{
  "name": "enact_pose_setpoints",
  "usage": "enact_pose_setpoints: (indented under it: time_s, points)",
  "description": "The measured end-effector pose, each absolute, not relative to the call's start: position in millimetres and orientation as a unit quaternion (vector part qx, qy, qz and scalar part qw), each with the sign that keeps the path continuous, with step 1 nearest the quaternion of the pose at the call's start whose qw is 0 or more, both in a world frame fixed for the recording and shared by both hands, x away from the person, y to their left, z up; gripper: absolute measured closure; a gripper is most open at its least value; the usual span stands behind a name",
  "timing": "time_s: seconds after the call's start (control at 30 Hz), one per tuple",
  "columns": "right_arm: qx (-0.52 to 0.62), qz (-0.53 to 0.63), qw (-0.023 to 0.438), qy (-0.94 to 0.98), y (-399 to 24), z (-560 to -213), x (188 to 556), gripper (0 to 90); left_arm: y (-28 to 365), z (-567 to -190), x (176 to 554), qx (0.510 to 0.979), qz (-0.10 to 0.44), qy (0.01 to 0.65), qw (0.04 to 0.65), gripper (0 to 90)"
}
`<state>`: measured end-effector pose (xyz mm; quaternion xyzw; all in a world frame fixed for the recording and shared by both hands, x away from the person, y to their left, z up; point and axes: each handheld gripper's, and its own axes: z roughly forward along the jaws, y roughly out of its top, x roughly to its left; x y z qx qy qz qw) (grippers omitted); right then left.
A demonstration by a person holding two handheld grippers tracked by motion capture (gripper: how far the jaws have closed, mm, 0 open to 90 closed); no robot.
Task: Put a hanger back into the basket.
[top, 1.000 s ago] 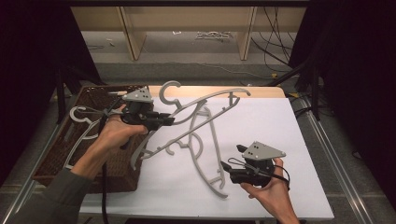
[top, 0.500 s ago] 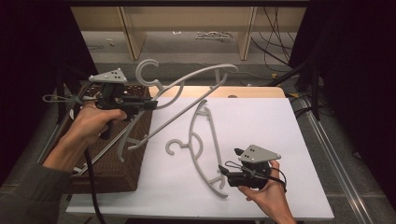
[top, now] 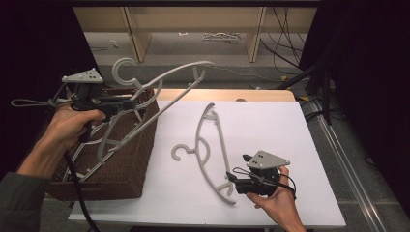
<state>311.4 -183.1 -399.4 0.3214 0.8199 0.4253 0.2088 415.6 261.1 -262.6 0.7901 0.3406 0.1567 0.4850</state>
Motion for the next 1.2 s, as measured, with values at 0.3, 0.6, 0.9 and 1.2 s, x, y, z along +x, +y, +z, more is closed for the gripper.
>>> enact_pose_setpoints:
  time_s: [0.3, 0.6, 0.9, 1.2]
  points:
    - [0.323, 0.431, 0.216, 0.814, -183, -401, 311, 24.6, 291, -282, 417, 0.791, 0.177, 0.356, 0.465, 79.8]
    - [0.324, 0.43, 0.213, 0.815, -182, -404, 310, 23.2, 320, -300, 418, 0.781, 0.194, 0.381, 0.455, 79.8]
    - [0.325, 0.428, 0.211, 0.817, -182, -405, 310, 23.2, 336, -311, 417, 0.778, 0.21, 0.398, 0.438, 79.8]
    - [0.324, 0.426, 0.208, 0.819, -184, -406, 310, 23.3, 357, -321, 418, 0.767, 0.217, 0.417, 0.437, 79.8]
